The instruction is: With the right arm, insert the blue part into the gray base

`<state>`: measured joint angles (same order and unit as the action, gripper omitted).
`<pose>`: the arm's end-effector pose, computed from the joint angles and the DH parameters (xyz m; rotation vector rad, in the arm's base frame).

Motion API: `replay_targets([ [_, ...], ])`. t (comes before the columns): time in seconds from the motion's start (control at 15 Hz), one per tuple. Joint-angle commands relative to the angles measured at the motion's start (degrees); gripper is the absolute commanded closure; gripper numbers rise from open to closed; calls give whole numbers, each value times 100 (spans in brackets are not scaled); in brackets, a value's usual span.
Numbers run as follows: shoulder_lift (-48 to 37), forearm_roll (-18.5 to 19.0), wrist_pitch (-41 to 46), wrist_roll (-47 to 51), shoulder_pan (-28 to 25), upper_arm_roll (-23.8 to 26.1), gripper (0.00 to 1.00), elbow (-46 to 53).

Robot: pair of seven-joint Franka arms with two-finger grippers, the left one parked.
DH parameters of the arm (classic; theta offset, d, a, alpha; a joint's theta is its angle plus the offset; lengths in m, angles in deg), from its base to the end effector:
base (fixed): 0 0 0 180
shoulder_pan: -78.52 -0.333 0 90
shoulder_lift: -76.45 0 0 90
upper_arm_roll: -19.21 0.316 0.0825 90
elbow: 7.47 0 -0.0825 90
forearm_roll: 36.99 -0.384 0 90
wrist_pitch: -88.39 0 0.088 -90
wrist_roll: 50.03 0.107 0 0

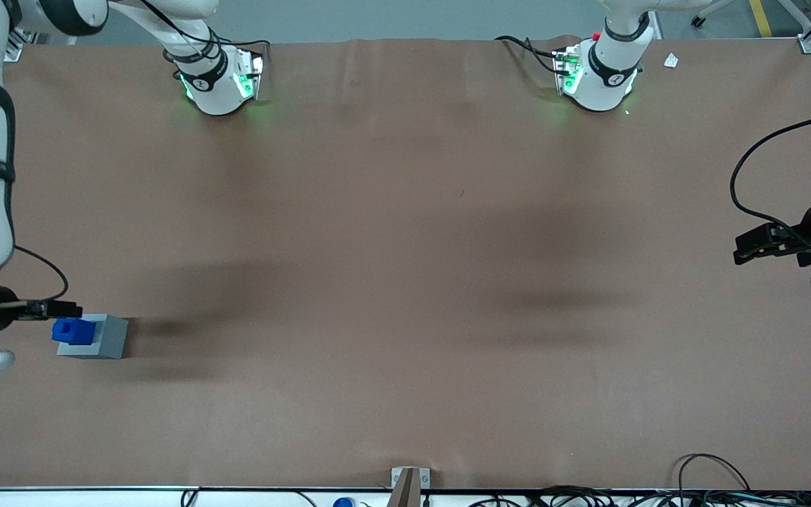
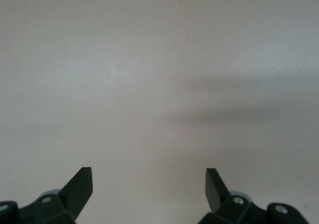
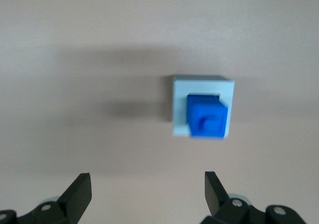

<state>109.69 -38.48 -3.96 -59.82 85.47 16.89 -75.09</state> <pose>0.6984 -0.1041 0.4421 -3.1056 -0.0172 0.2264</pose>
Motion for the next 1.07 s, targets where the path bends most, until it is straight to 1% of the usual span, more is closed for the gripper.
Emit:
replay_targets([
  [0.0,-676,-36,304,241,-184,3,0,-339],
  [0.47,-1863,-44,349,505,-369,3,0,-1164],
  [0.67,-2083,-53,366,505,-369,12,0,-1236],
  [1.0,-2654,-150,305,496,-404,12,0,-1771],
])
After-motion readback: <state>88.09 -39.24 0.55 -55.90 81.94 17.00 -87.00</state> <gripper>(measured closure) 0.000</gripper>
